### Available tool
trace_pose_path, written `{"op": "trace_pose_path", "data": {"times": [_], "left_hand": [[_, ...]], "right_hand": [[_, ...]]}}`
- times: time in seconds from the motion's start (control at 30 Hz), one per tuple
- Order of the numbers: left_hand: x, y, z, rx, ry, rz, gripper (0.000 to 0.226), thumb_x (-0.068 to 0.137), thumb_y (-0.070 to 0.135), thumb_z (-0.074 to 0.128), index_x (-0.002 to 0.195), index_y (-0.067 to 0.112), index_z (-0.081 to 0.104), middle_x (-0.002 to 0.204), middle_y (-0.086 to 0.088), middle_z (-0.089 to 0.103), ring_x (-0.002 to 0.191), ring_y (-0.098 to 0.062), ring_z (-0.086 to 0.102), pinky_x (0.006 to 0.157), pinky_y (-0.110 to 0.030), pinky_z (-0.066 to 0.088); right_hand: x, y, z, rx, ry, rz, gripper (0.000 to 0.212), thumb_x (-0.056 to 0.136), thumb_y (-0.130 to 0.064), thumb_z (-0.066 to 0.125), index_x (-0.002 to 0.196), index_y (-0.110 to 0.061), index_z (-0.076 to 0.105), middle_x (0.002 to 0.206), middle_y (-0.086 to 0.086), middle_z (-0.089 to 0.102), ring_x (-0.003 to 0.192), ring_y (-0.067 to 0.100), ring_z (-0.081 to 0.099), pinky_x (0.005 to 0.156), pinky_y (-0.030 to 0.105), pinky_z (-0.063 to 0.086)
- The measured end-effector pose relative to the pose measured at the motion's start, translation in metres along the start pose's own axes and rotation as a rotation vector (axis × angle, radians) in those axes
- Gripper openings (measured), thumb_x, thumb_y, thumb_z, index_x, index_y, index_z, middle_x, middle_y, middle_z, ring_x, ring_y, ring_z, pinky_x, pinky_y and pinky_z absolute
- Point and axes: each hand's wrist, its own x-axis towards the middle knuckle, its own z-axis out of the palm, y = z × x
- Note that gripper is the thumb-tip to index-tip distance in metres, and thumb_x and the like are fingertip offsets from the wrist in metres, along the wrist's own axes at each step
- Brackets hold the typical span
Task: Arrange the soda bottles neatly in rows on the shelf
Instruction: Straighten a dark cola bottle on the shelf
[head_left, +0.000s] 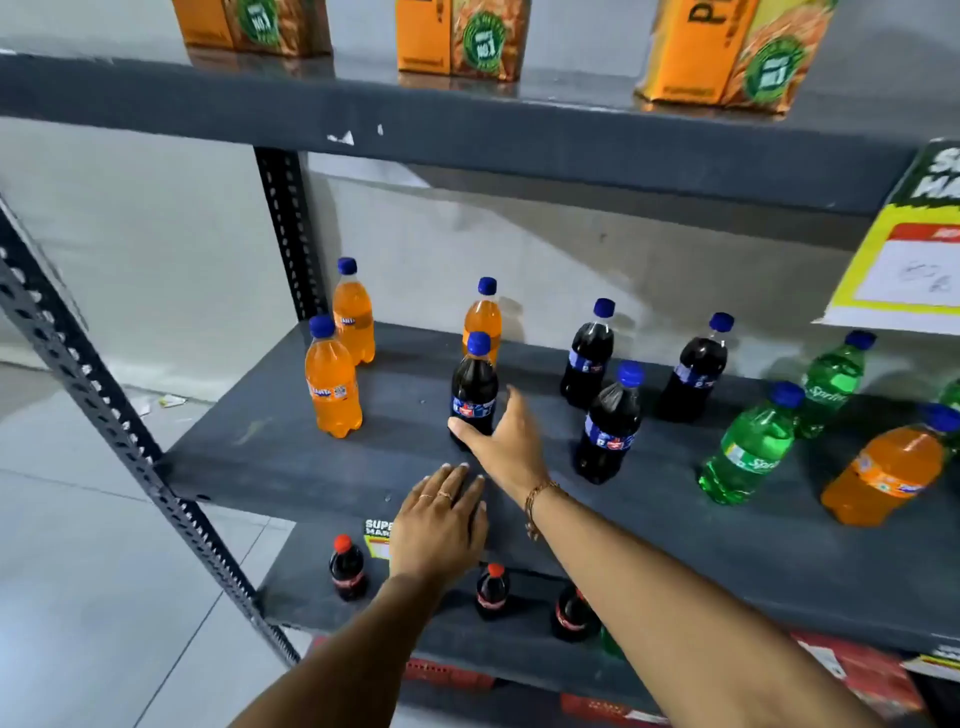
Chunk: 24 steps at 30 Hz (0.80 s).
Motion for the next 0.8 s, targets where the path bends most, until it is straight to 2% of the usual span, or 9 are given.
{"op": "trace_pose_path", "data": {"times": [0.07,0.13,0.23,0.33,0.43,0.5,0.67,0.7,0.8], "left_hand": [[0.002,-0.001,0.001,-0.008,0.009,0.016,0.044,0.087,0.032,0.035,0.107,0.013,0.068,0.115,-0.011,0.066,0.109,-0.029,0.058,0.094,-0.042,0.042],[0.002,-0.002,0.003,-0.013,0.043,0.025,0.043,0.087,0.032,0.036,0.108,0.013,0.068,0.115,-0.012,0.065,0.109,-0.030,0.058,0.094,-0.042,0.042],[0.003,-0.004,0.005,-0.033,0.026,0.033,0.042,0.087,0.032,0.036,0.109,0.013,0.067,0.115,-0.014,0.065,0.108,-0.032,0.058,0.093,-0.043,0.043],[0.004,-0.004,0.002,-0.023,0.001,0.031,0.044,0.087,0.033,0.036,0.109,0.011,0.067,0.115,-0.015,0.065,0.109,-0.033,0.057,0.092,-0.044,0.045],[0.003,-0.003,0.000,0.003,-0.010,0.020,0.046,0.086,0.036,0.035,0.112,0.014,0.066,0.116,-0.012,0.065,0.111,-0.031,0.056,0.093,-0.042,0.043],[0.002,0.000,0.001,0.020,0.000,0.015,0.049,0.085,0.037,0.033,0.115,0.014,0.064,0.119,-0.010,0.063,0.114,-0.029,0.054,0.095,-0.041,0.041],[0.003,0.013,-0.001,0.005,0.002,-0.053,0.056,0.082,0.041,0.032,0.108,0.006,0.066,0.115,-0.016,0.065,0.110,-0.033,0.056,0.092,-0.044,0.043],[0.004,0.017,-0.001,0.006,-0.010,-0.074,0.057,0.081,0.042,0.032,0.105,0.004,0.067,0.113,-0.018,0.065,0.109,-0.035,0.056,0.089,-0.045,0.045],[0.007,0.039,-0.002,0.007,-0.034,-0.080,0.058,0.079,0.044,0.035,0.099,0.001,0.068,0.107,-0.020,0.067,0.104,-0.037,0.059,0.084,-0.046,0.048]], "right_hand": [[0.008,0.001,0.008,0.015,0.068,-0.053,0.055,0.071,-0.028,0.075,0.117,-0.014,0.048,0.114,0.006,0.062,0.107,0.025,0.059,0.088,0.034,0.049],[0.012,0.002,0.011,-0.003,0.116,-0.040,0.047,0.070,-0.028,0.075,0.110,-0.014,0.052,0.109,0.010,0.067,0.100,0.029,0.062,0.087,0.044,0.051],[0.009,0.010,0.011,0.010,0.162,-0.068,0.043,0.070,-0.027,0.075,0.106,-0.013,0.055,0.103,0.012,0.069,0.095,0.029,0.064,0.083,0.045,0.052],[-0.006,0.020,0.006,0.044,0.209,-0.137,0.045,0.074,-0.025,0.070,0.113,-0.010,0.052,0.107,0.014,0.065,0.101,0.030,0.059,0.087,0.042,0.049],[-0.027,0.033,-0.010,0.030,0.269,-0.210,0.058,0.078,-0.042,0.057,0.126,-0.012,0.042,0.122,0.012,0.054,0.114,0.025,0.050,0.096,0.036,0.042],[-0.040,0.042,-0.030,0.022,0.323,-0.246,0.062,0.079,-0.046,0.051,0.129,-0.011,0.038,0.127,0.011,0.049,0.118,0.021,0.044,0.099,0.025,0.034],[-0.065,0.072,-0.085,-0.004,0.477,-0.222,0.059,0.084,-0.037,0.056,0.131,-0.008,0.036,0.124,0.014,0.046,0.116,0.021,0.041,0.095,0.008,0.026],[-0.065,0.078,-0.094,-0.011,0.506,-0.195,0.057,0.085,-0.031,0.059,0.131,-0.008,0.035,0.125,0.014,0.046,0.117,0.022,0.040,0.096,0.010,0.026],[-0.061,0.095,-0.124,-0.051,0.540,-0.109,0.056,0.086,-0.023,0.060,0.132,-0.005,0.034,0.128,0.017,0.045,0.121,0.029,0.039,0.102,0.029,0.031]]}}
